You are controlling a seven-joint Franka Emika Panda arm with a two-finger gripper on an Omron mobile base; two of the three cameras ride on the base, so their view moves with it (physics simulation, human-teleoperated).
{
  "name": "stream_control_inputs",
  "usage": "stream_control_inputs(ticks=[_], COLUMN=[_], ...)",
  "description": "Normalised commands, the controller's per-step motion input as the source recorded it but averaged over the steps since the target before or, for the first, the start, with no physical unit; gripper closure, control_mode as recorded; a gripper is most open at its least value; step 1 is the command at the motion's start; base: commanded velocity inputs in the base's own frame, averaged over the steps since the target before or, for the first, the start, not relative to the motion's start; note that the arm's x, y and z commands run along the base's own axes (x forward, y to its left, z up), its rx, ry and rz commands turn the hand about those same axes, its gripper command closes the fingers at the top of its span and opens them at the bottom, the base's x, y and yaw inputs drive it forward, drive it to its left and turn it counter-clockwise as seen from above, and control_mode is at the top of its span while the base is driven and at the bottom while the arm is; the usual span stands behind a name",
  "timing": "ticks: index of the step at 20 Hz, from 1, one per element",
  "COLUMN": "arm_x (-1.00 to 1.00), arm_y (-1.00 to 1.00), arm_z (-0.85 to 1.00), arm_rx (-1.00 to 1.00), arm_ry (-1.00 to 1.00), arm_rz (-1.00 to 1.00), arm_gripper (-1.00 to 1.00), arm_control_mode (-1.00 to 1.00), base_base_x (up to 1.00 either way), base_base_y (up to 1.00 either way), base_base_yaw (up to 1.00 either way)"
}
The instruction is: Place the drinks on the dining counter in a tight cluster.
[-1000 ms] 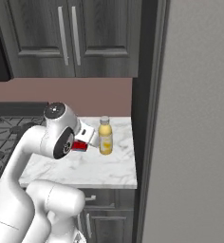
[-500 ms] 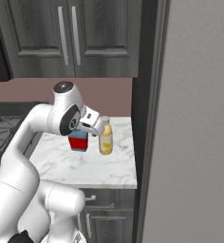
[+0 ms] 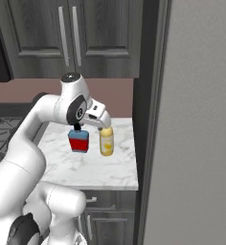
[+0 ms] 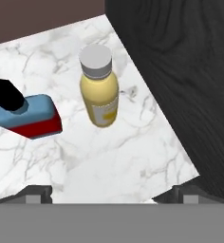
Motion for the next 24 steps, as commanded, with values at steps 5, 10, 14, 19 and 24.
stream_control_inputs(ticks=[5, 10, 14, 19, 24], arm_x=[0.29, 0.26, 0.25, 0.25, 0.12], arm_y=[-0.01, -0.02, -0.01, 0.00, 0.00], arm_z=[0.00, 0.00, 0.00, -0.01, -0.08], arm_rx=[-0.02, 0.00, 0.00, 0.00, 0.00], arm_ry=[0.00, 0.00, 0.00, 0.00, 0.00], arm_rz=[0.00, 0.00, 0.00, 0.00, 0.00], arm_gripper=[-1.00, -1.00, -1.00, -1.00, -1.00], arm_control_mode=[-1.00, -1.00, -1.00, -1.00, -1.00], base_base_x=[0.00, 0.00, 0.00, 0.00, 0.00], base_base_y=[0.00, 0.00, 0.00, 0.00, 0.00], base_base_yaw=[0.00, 0.00, 0.00, 0.00, 0.00])
